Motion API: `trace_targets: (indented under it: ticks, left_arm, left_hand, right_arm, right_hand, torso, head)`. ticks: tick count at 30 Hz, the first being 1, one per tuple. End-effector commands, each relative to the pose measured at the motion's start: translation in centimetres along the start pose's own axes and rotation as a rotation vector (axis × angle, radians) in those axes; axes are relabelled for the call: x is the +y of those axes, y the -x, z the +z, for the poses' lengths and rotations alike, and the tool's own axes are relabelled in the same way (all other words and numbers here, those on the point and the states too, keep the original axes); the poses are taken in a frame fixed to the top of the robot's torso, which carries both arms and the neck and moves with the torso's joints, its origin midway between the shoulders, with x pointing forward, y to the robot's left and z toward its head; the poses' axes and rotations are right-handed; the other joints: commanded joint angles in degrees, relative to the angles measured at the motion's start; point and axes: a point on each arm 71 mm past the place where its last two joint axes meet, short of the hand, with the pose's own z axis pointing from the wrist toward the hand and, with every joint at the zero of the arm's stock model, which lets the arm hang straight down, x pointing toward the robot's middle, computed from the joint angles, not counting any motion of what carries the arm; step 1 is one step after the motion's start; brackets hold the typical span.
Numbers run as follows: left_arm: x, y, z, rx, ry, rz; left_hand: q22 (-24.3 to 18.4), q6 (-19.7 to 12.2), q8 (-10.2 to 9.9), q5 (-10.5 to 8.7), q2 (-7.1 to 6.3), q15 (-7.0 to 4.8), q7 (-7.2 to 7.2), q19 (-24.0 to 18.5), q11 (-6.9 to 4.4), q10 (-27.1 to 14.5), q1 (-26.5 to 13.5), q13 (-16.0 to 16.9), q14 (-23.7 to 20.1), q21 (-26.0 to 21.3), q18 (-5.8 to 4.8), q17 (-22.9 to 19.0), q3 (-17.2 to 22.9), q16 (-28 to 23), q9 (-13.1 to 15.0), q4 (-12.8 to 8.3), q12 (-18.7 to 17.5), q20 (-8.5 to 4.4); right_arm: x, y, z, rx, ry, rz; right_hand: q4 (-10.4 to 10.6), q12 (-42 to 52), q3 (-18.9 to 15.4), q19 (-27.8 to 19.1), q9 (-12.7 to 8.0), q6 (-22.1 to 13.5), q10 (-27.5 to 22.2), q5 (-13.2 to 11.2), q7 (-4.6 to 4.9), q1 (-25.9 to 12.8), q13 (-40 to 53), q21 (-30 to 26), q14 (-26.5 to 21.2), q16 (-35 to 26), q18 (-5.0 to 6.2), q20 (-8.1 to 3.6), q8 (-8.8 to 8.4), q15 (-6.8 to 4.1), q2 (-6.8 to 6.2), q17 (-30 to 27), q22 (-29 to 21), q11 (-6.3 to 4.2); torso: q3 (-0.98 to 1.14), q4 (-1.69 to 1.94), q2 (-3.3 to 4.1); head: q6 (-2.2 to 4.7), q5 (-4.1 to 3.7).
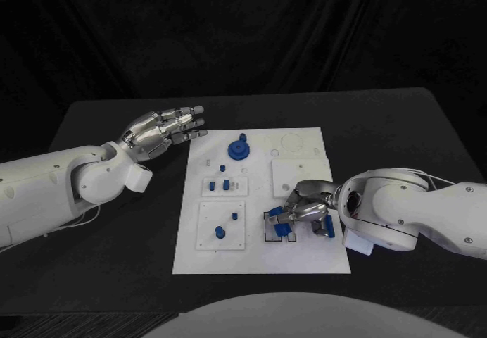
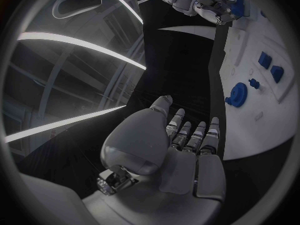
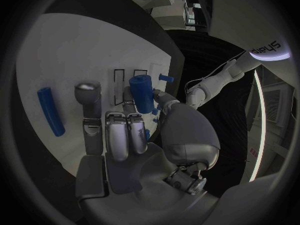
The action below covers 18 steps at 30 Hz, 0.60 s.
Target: Assemble the parts on the task board
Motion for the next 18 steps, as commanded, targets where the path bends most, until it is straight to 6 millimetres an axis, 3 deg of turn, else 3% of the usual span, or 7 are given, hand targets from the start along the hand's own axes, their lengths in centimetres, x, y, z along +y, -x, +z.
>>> trace_targets:
  ticks: [1,4,10,16,18]
  left_arm:
    - [-0.03,-0.19,0.09,0.015,-0.009,-0.015]
    - [-0.02,-0.19,0.09,0.015,-0.008,-0.016]
    - [0.00,-0.16,0.08,0.015,-0.005,-0.016]
    - [0.03,-0.12,0.07,0.015,-0.002,-0.016]
    - [0.04,-0.12,0.07,0.015,-0.001,-0.016]
  left_hand:
    - [0.0,0.1,0.3,0.34,-0.08,0.10,0.65,0.3,0.45,0.0,-0.7,0.1,0.2,0.3,-0.86,0.1,0.3,0.2,0.0,0.0,0.4,0.09]
    - [0.0,0.1,0.4,0.35,-0.09,0.12,0.65,0.3,0.46,0.0,-0.7,0.1,0.3,0.3,-0.88,0.1,0.3,0.3,0.0,0.0,0.4,0.09]
    - [0.0,0.1,0.4,0.35,-0.10,0.15,0.66,0.3,0.47,-0.1,-0.7,0.1,0.4,0.3,-0.89,0.1,0.4,0.4,0.0,-0.1,0.3,0.09]
    - [0.0,0.1,0.4,0.37,-0.12,0.20,0.68,0.4,0.48,0.0,-0.8,0.1,0.5,0.3,-0.92,0.1,0.4,0.5,0.0,-0.1,0.4,0.09]
    - [0.0,0.1,0.4,0.37,-0.12,0.20,0.68,0.4,0.48,0.0,-0.8,0.1,0.5,0.3,-0.92,0.1,0.4,0.5,0.0,-0.1,0.4,0.08]
  right_arm:
    - [-0.53,-0.60,0.10,0.049,-0.042,-0.037]
    - [-0.51,-0.69,0.09,0.056,-0.042,-0.042]
    - [-0.44,-0.86,0.08,0.071,-0.041,-0.051]
    - [-0.45,-0.87,0.11,0.073,-0.042,-0.052]
    - [-0.49,-0.83,0.13,0.071,-0.043,-0.051]
  right_hand:
    - [1.0,0.2,-1.5,-0.2,-0.2,-0.1,6.1,-0.2,0.28,-1.4,15.1,-0.3,5.6,-0.3,0.73,0.07,0.16,0.56,-0.14,13.4,4.3,0.32]
    - [1.9,0.2,-3.1,-0.2,-0.5,-0.1,6.1,-2.0,0.19,-2.1,15.1,-0.6,5.6,-0.4,0.79,0.06,0.38,0.51,-0.07,13.3,4.2,0.27]
    - [2.5,0.2,-4.1,-0.3,-0.8,0.1,6.1,-3.0,0.12,-2.4,15.1,-0.9,5.6,-0.4,0.84,0.04,0.64,0.47,0.12,13.2,4.2,0.21]
    - [5.0,0.2,-7.1,-0.4,-1.5,0.1,6.1,-7.8,0.01,-3.8,15.1,-1.5,5.5,-0.6,0.92,-0.02,1.22,0.39,0.91,12.9,4.0,0.12]
    - [5.9,0.2,-7.7,-0.5,-1.7,0.2,6.1,-8.0,-0.04,-4.4,15.1,-1.7,5.5,-0.6,0.96,-0.03,1.43,0.37,1.49,12.8,3.9,0.09]
  torso:
    - [-0.01,-0.01,0.00]
    - [-0.01,-0.02,-0.01]
    - [0.00,-0.01,0.01]
    - [0.00,-0.01,-0.01]
    - [0.01,-0.01,-0.01]
  head:
    - [-0.01,0.06]
    - [-0.01,0.08]
    - [-0.01,0.08]
    - [-0.01,0.06]
    - [-0.01,0.07]
